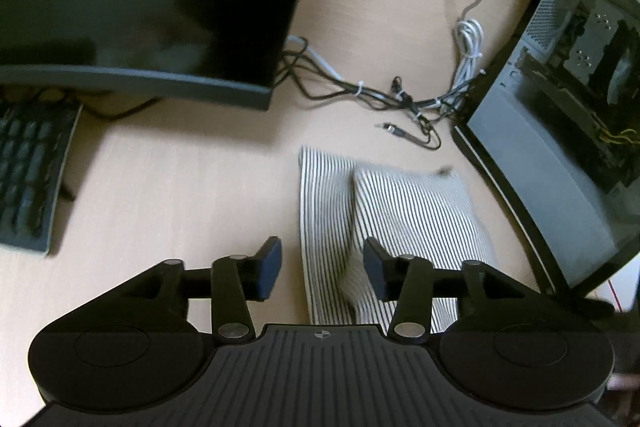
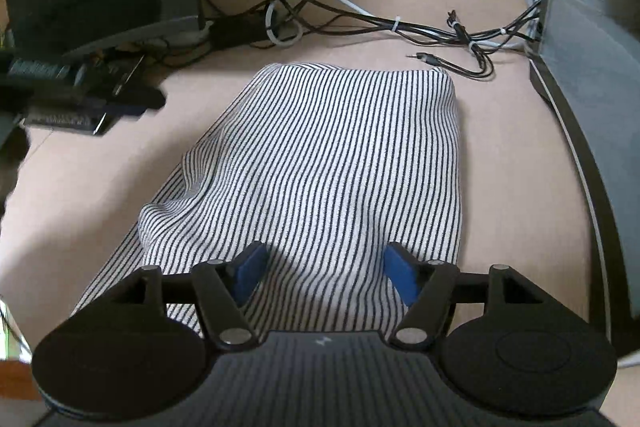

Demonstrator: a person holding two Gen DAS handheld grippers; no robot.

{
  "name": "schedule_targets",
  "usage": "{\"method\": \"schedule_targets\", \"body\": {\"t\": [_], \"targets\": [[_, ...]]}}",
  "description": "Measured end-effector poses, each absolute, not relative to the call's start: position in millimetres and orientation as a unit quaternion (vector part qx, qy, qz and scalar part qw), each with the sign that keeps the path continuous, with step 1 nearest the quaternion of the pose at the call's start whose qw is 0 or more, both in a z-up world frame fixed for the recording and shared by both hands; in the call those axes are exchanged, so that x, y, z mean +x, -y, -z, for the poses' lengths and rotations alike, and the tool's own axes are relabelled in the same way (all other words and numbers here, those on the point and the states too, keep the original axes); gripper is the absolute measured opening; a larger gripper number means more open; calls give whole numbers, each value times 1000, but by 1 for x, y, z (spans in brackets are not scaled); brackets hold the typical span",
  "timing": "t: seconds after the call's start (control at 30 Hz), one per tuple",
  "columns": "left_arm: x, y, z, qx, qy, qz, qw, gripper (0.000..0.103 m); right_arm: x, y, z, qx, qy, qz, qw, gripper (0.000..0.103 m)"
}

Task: Fold clothes

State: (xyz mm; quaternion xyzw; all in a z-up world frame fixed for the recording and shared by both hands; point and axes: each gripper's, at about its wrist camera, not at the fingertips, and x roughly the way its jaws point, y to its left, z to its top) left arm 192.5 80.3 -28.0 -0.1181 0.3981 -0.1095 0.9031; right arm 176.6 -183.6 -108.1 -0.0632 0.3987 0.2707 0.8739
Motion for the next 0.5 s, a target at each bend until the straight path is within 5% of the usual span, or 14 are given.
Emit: {"method": "schedule_targets", "body": {"t": [0.3,0.5], "targets": [[170,-84,36,-129,-428,129,885,71,145,212,79,-166,-346,-262,886,71],[151,-73,39,-107,-440,163,877,67,146,239,49,-161,-311,-214,912,70]]}}
